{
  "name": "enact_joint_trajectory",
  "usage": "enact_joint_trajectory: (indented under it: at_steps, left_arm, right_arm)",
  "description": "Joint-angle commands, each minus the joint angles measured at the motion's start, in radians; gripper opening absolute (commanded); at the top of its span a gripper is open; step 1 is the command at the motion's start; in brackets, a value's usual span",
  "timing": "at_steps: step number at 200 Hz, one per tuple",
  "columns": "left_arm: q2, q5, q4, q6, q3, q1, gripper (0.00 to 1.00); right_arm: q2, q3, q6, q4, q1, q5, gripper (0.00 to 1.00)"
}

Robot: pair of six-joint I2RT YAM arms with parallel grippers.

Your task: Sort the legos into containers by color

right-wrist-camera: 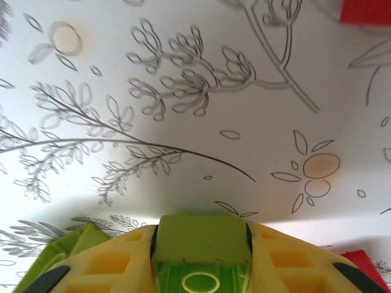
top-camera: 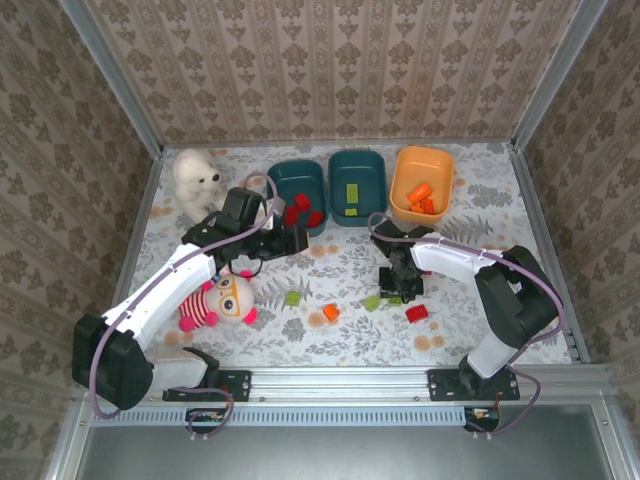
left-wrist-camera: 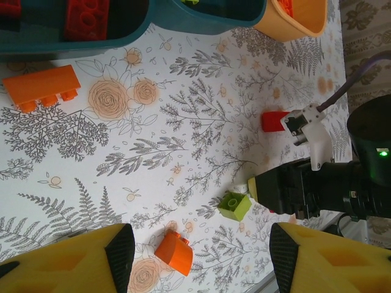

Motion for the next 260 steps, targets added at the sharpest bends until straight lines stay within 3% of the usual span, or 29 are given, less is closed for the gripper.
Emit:
enact_joint_trajectory:
  at_steps: [1,39,143,175,215,260]
  left_arm:
    - [-0.028,-0.034,-0.003,-0.026,0.024,-0.004,0.63]
    - [-0.049,-0.141,-0.025,-0.07,0.032,0.003,0.63]
    - [0.009,-0.173,-0.012,-0.09,0.109,0.009,0.63]
    - [0.002,-0.177,-0.035,-0.074,0.104,0.008,0.63]
    - [-0.004,-0.179,-0.049,-0.059,0.076,0.007,0.63]
    - [0.017,-0.165,-0.057,-0.029,0.076,0.004,0.63]
  right_arm:
    - [-0.061,0.114,-0.037,-0.066,0.017,0.097,0.28]
    - [0.0,0.387,-0.117,-0.095,0.005,0.185,0.27]
    - [0.645,1.086,-0.217,-0.096,-0.131,0.277,0.26]
    - [0.764,1.212,-0.228,-0.158,-0.142,0.262,0.34]
    - [0.785,1.251,-0.226,-0.177,-0.141,0.245,0.52]
    - [0.693,1.284,-0.237,-0.173,-0.142,0.235,0.57]
